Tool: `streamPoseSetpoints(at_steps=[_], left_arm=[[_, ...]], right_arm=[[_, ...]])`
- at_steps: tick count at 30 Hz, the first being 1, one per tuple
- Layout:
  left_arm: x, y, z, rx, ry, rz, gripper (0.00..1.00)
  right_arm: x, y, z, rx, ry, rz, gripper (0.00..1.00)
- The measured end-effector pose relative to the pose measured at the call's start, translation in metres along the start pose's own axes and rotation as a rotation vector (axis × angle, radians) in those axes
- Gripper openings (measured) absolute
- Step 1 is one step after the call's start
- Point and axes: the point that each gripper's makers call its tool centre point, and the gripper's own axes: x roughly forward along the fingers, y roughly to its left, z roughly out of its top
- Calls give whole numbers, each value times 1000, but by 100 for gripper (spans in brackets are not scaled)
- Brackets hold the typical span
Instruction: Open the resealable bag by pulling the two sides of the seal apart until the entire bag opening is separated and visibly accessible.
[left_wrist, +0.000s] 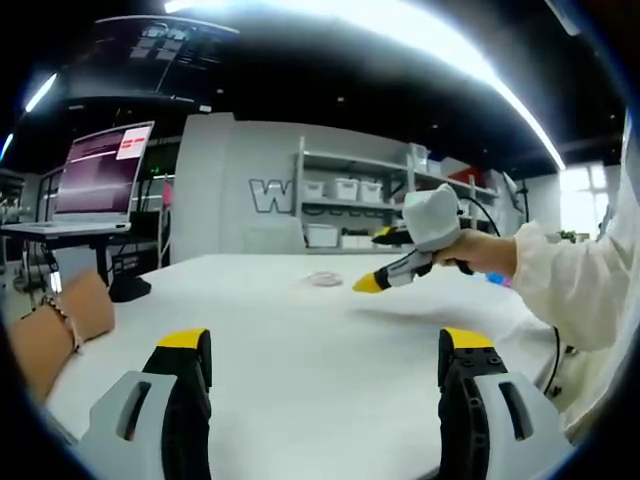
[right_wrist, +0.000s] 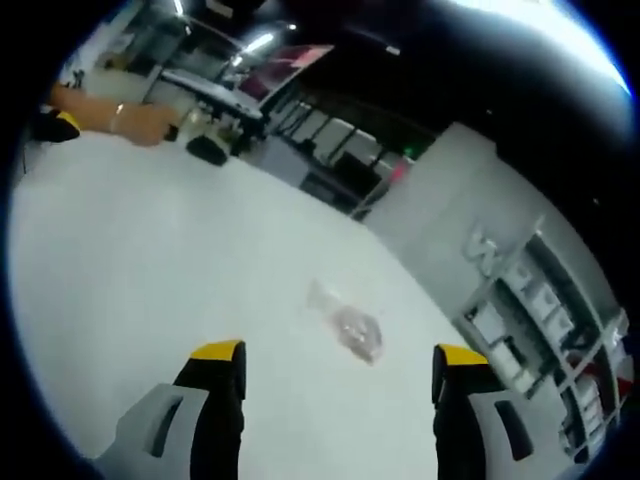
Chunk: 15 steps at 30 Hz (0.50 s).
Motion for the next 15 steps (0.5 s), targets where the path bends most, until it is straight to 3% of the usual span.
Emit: streamPoseSetpoints(at_steps=[8,15], left_arm=[[0,2,-1,-4,2,3,93],[0,3,-2,-3,4,4,92]], right_arm=[[7,-2,2,-3,-9,-16,71],[14,-1,4,56,-20,-22,70]])
